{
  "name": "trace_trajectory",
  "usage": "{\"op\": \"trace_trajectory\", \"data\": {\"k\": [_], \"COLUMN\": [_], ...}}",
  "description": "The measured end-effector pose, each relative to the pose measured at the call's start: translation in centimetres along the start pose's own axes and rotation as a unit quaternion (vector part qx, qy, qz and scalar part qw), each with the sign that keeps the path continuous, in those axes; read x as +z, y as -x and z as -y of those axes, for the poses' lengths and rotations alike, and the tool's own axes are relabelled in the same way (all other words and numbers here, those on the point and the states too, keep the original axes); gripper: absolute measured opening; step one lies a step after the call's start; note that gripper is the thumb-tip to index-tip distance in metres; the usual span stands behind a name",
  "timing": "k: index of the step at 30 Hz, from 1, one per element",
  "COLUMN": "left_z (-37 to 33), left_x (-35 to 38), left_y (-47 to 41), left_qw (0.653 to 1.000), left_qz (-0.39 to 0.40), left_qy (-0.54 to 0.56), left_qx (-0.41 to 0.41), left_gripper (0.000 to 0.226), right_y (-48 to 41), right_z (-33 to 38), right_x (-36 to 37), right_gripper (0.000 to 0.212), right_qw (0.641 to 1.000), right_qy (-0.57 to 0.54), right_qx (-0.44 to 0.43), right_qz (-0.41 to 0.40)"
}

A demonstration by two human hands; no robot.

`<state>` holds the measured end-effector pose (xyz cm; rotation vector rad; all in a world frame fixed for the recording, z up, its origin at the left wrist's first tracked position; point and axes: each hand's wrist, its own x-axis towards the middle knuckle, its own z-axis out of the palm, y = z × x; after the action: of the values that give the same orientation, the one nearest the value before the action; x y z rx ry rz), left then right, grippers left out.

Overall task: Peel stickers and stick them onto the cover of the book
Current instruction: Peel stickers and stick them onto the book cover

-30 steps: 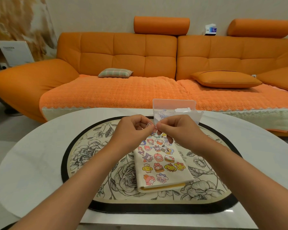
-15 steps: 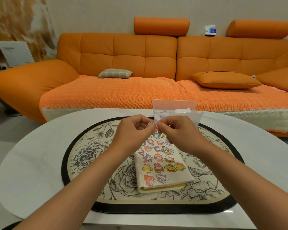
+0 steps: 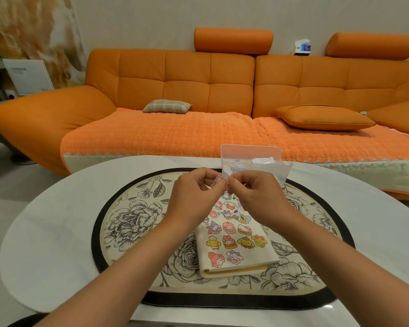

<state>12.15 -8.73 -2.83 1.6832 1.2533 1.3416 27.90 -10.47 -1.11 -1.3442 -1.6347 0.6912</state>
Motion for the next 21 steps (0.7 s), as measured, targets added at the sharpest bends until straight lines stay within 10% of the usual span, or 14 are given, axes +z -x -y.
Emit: {"op": "trace_trajectory", "data": {"k": [5,21], "left_z": [0.0,-1.1], "left_x": [-0.1,0.1], "left_y": [0.4,0.4], "left_qw": [0.984,0.995], "left_qz": [-0.066,0.038], "left_qy": [-0.135,-0.009], "left_qx": [0.097,-0.087], "left_gripper": [0.014,0.015], "right_y": [-0.2,0.3], "right_z": [-0.5,-0.4], "right_x": [0.0,0.1], "right_gripper": [0.023,0.017], "right_qw": [0.998,0.966], "right_qy": [0.044,0.241], "right_qx": [-0.006,-0.073], "right_qz": [-0.036,-0.062]}}
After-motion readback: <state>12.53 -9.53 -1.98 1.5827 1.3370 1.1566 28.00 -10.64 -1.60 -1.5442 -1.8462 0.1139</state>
